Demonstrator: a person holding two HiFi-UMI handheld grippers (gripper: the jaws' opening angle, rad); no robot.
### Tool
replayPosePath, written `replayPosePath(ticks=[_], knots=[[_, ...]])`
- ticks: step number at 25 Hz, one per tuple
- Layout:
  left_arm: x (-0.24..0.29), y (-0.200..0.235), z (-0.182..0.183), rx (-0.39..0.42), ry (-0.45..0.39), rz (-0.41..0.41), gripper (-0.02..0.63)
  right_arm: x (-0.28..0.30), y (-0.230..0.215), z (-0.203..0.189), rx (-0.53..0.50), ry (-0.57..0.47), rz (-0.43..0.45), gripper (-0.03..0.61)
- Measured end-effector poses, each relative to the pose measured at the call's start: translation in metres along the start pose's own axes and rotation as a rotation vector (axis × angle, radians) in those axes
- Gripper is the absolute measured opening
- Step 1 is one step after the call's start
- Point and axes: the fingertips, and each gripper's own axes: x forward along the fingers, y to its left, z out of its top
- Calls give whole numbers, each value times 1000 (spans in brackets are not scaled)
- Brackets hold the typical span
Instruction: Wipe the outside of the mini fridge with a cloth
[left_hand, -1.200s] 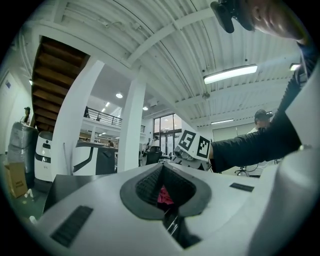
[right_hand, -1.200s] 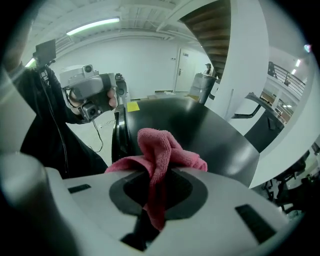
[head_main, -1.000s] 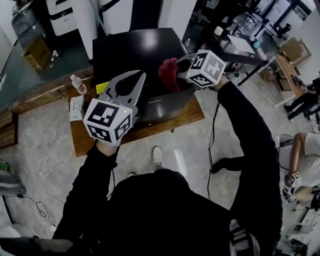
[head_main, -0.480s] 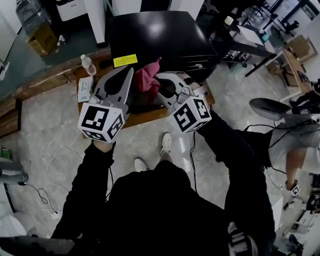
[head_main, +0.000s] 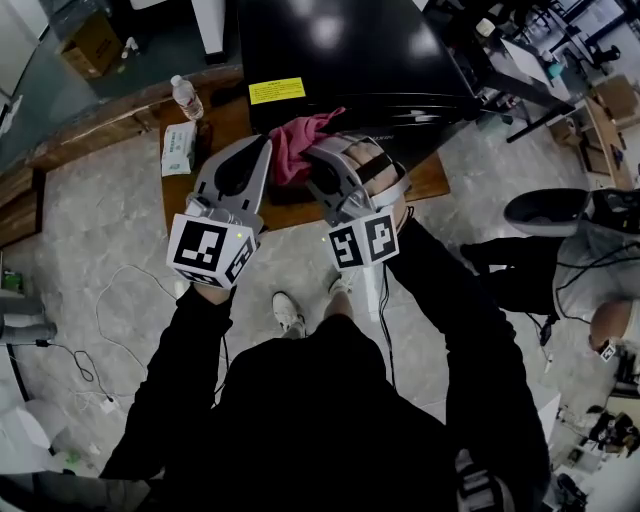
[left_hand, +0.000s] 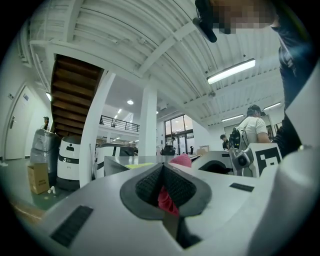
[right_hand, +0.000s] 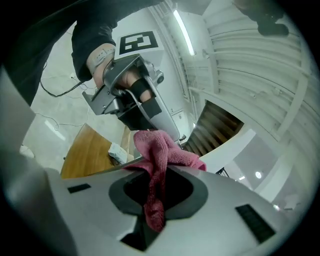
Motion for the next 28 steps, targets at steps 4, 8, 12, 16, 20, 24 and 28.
replayPosePath(ticks=[4, 8, 12, 16, 20, 24, 28], knots=[[1, 2, -32, 0, 24, -5, 5, 13, 31, -17, -3, 34, 55, 55], [-4, -1, -81, -23, 77, -3, 5, 22, 70, -31, 38, 56, 110, 55], [-8, -5, -140, -44, 127, 6, 5, 30, 111, -46, 53, 71, 150, 55], [-6, -3, -201, -40, 188, 18, 5, 42, 154, -69, 93, 101, 217, 54], [-6, -2, -268, -35, 250, 19, 5, 57, 205, -95, 127, 133, 278, 55], [-13, 1, -334, -82, 331, 34, 5, 71, 261, -115, 163, 162, 344, 54], [-18, 3, -390, -113, 423, 51, 5, 81, 308, -134, 189, 197, 389, 54]])
